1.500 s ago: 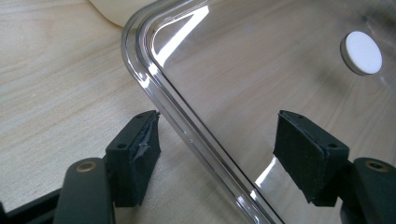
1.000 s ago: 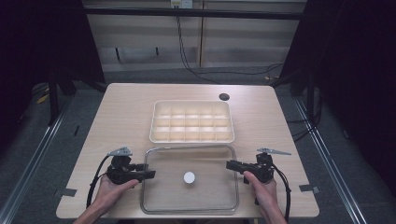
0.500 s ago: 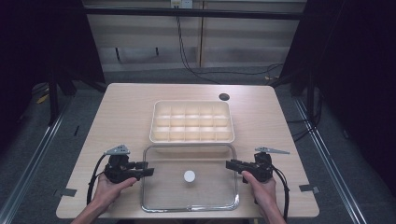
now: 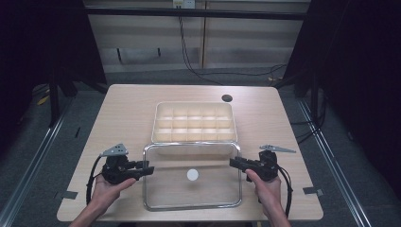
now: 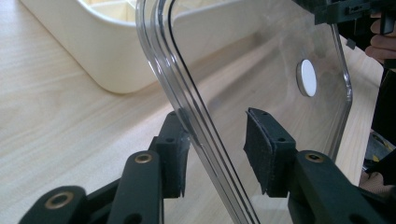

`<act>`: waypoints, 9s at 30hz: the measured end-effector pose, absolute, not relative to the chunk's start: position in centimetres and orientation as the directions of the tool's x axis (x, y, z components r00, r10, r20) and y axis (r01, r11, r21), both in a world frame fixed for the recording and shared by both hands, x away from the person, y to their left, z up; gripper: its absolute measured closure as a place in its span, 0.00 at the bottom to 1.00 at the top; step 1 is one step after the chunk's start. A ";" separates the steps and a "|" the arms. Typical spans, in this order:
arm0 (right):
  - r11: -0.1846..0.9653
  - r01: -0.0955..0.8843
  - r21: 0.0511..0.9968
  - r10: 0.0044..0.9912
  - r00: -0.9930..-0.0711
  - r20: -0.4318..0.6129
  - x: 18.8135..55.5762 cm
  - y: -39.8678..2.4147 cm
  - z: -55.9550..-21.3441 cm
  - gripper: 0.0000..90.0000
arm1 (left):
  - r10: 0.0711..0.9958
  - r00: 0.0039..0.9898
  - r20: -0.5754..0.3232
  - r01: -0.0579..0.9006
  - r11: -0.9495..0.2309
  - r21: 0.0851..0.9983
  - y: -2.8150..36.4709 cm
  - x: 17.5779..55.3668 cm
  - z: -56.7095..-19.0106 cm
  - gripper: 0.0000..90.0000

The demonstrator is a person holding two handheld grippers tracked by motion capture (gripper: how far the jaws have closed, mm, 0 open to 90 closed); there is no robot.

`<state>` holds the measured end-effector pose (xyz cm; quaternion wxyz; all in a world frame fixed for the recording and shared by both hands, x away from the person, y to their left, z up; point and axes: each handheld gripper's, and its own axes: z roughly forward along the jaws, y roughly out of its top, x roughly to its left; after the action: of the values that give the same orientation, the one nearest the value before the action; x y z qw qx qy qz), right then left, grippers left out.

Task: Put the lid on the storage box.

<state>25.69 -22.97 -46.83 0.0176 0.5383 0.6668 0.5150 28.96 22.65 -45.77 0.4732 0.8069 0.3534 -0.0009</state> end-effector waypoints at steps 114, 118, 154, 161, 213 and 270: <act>-0.208 0.572 0.794 0.770 -0.405 0.493 38.8 -24.3 -38.3 0.72 | 0.661 0.693 -0.287 0.500 -0.155 0.852 20.0 42.7 -36.8 0.72; -0.181 0.589 0.787 0.779 -0.403 0.481 39.4 -24.3 -38.3 0.71 | 0.667 0.681 -0.300 0.516 -0.147 0.844 20.1 43.3 -37.3 0.71; -0.162 0.633 0.757 0.818 -0.343 0.461 42.5 -23.4 -41.8 0.60 | 0.674 0.656 -0.339 0.592 -0.180 0.786 20.0 44.1 -41.8 0.59; -0.150 0.645 0.749 0.831 -0.328 0.449 42.8 -23.0 -42.5 0.56 | 0.674 0.654 -0.344 0.603 -0.190 0.775 20.1 44.2 -42.4 0.59; -0.067 0.677 0.733 0.901 -0.273 0.335 42.0 -22.1 -43.8 0.35 | 0.695 0.618 -0.367 0.661 -0.207 0.722 20.9 42.3 -44.6 0.32; 0.019 0.616 0.788 0.868 -0.402 0.292 22.3 -26.0 -43.5 0.36 | 0.714 0.662 -0.228 0.583 -0.299 0.756 27.0 28.0 -44.1 0.29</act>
<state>22.34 -25.97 -43.54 0.1376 0.5294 0.7005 0.4583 27.97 27.01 -44.11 0.4329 0.8022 0.4040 0.0759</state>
